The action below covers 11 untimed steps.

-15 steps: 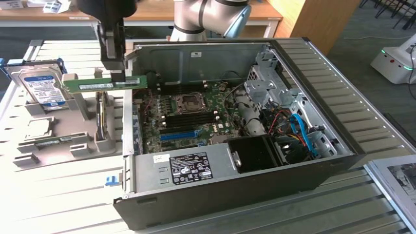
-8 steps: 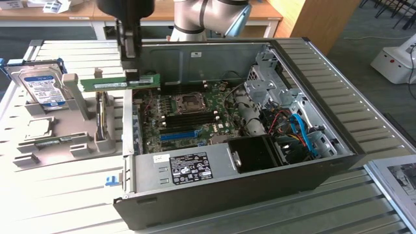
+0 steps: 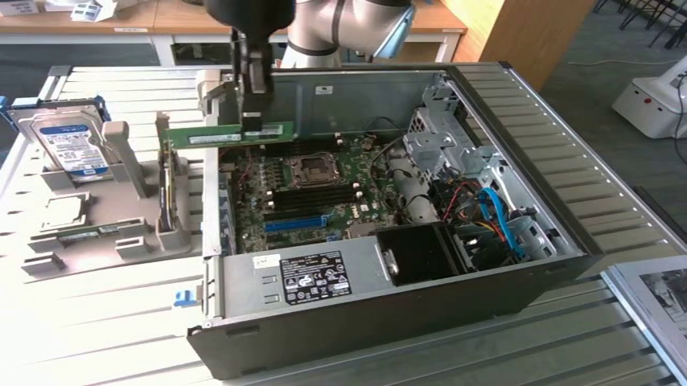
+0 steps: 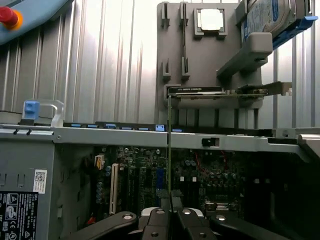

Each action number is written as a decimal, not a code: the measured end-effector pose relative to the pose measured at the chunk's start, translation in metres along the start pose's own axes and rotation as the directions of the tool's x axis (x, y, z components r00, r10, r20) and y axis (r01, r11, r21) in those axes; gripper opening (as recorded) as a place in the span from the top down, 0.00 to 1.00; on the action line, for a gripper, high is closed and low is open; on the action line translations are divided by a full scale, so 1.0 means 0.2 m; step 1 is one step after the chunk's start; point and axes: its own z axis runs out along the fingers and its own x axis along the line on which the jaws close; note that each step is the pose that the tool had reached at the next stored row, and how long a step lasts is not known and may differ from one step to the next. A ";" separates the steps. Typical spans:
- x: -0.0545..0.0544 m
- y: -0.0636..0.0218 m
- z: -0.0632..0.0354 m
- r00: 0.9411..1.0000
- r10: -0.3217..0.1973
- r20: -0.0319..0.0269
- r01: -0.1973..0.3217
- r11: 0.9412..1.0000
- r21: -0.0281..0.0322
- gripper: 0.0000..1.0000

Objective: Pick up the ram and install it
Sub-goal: 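Pick up the ram and move it above insertion slot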

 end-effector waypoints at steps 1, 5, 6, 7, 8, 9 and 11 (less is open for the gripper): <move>0.00 -0.020 -0.001 1.000 0.000 0.000 0.000 1.000 0.000 0.89; 0.00 -0.105 -0.008 1.000 0.000 0.000 0.000 1.000 0.000 0.89; 0.00 -0.126 -0.009 1.000 0.000 0.000 0.000 1.000 -0.001 0.89; 0.00 -0.147 -0.011 1.000 0.000 0.000 0.000 1.000 -0.001 0.89; 0.00 -0.169 -0.013 1.000 -0.001 0.000 0.001 1.000 -0.001 0.89; 0.00 -0.189 -0.014 1.000 0.000 0.000 0.000 1.000 -0.001 0.89; 0.01 -0.229 -0.017 1.000 0.000 0.000 0.000 1.000 -0.001 0.89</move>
